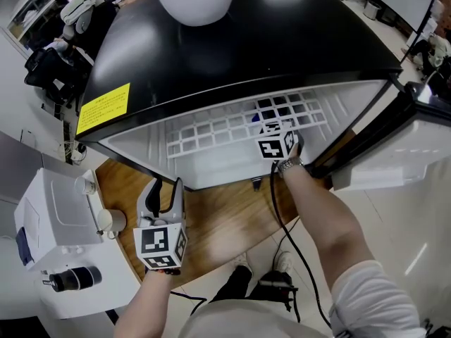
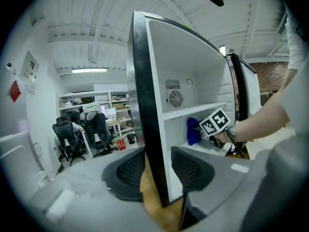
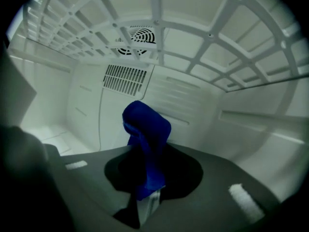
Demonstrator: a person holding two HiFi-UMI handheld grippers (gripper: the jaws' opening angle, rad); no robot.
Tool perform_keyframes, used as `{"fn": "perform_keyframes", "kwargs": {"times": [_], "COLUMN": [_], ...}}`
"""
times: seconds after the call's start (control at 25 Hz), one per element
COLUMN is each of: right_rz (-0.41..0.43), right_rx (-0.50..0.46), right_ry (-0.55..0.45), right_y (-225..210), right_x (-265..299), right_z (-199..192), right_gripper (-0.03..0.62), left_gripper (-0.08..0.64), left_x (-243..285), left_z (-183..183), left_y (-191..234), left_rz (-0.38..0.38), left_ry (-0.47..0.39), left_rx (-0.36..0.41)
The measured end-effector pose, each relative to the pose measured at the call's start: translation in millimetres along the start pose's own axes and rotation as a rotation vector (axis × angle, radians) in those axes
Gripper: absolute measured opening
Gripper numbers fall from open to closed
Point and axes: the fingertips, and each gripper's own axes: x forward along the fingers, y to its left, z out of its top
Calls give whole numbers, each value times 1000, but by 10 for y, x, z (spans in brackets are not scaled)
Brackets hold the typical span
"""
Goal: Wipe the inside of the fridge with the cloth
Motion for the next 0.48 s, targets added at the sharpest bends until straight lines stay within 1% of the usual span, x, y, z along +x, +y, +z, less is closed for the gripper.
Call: {"fn": "perform_keyframes", "kwargs": {"times": [0.24,0.48], "right_rz": [-56,-82], "right_rx": [24,41], "right_ry": [25,29], "right_y": [-156,-200], "right_x": [-18,-65], "right_z": [-44,-20], "right_gripper": [71,71], "left_gripper": [167,167], "left_x": [-1,-2], "left_z": [-1,-5], "left_y": [0,-1], "left_rz": [4,3], "left_ry": [4,5], "left_rx": [3,3]}}
